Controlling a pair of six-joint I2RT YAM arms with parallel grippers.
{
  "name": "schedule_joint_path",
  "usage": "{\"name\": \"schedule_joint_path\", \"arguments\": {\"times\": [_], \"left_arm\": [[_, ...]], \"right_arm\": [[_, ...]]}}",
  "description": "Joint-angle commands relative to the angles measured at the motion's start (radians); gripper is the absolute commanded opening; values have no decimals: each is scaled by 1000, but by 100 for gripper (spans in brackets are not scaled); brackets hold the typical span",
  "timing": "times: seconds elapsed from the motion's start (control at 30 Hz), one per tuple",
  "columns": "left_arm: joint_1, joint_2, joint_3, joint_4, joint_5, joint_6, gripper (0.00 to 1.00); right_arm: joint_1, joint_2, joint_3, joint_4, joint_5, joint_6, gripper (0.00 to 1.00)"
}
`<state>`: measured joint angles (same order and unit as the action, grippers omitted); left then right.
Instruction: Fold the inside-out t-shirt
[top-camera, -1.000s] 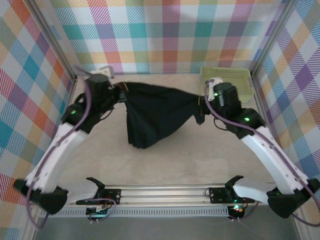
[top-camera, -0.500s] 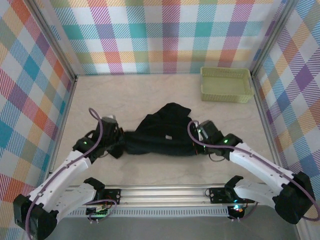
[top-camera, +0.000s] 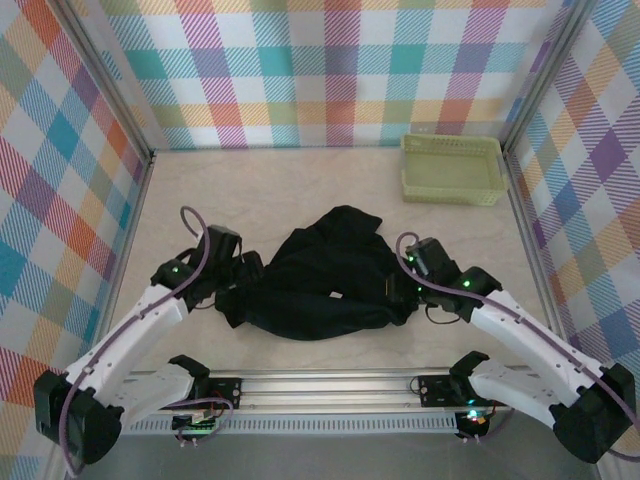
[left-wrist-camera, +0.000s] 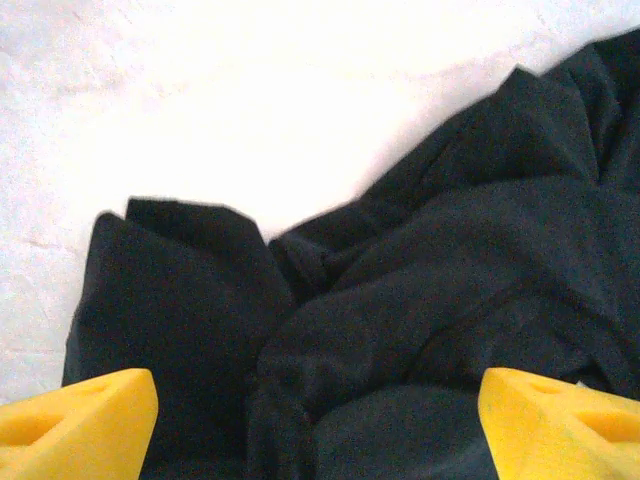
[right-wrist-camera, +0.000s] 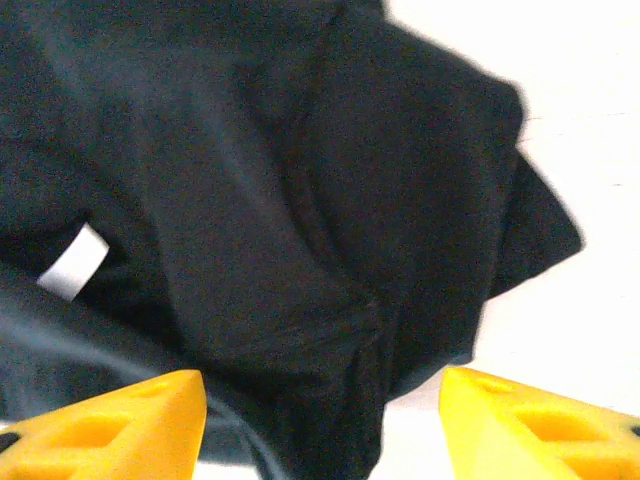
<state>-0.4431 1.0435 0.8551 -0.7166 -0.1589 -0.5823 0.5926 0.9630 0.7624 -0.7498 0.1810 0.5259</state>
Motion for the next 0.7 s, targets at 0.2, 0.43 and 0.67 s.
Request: {"name": "schedule_joint_path", "arguments": {"times": [0.2,0.43,0.67], "left_arm": [[76,298,48,53,29,42,86],[76,381,2,132,162,65,66],[76,393,-13,120,178,81,48]], "right_arm": [[-86,125,-70,100,-113,46,62],[-86,230,-109,175,-247,47,53],[-85,250,-75,166,-201,21,22]]}}
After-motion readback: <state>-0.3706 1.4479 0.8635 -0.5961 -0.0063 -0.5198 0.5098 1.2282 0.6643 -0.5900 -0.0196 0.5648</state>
